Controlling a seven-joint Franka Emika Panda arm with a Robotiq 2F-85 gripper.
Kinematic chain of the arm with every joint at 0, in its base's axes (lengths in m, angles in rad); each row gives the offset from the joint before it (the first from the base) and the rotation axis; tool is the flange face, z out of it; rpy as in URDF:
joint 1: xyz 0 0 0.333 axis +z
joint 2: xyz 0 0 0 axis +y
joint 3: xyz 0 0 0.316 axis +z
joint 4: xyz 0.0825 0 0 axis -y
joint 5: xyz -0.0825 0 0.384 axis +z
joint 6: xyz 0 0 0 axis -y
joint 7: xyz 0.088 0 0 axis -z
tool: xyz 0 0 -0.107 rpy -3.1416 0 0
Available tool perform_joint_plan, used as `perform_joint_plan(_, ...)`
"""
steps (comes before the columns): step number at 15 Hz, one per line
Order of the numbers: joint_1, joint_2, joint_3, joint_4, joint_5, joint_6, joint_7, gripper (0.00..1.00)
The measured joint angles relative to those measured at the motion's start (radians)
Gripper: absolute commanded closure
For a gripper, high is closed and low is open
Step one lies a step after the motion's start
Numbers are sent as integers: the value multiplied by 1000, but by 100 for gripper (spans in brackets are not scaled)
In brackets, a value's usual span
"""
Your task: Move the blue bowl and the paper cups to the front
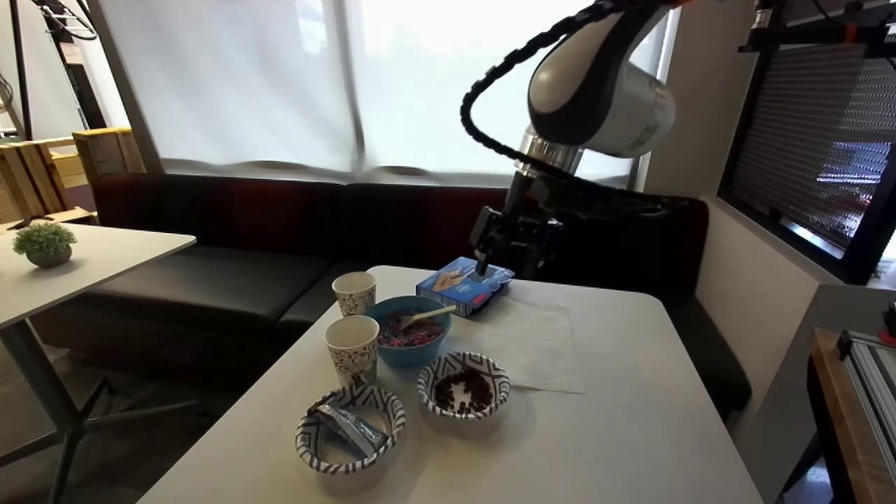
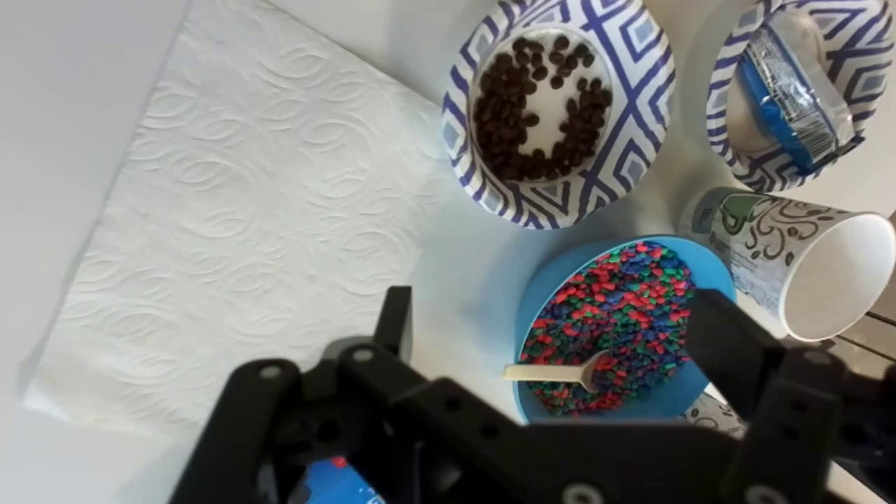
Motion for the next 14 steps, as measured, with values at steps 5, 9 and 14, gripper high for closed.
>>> perform_joint_plan(5,-40,245,65,205,91,66,-2,0)
perform_joint_plan(9,-64,373,74,316,91,116,2,0)
perform_joint_plan(14,-77,411,79,359,91,116,2,0)
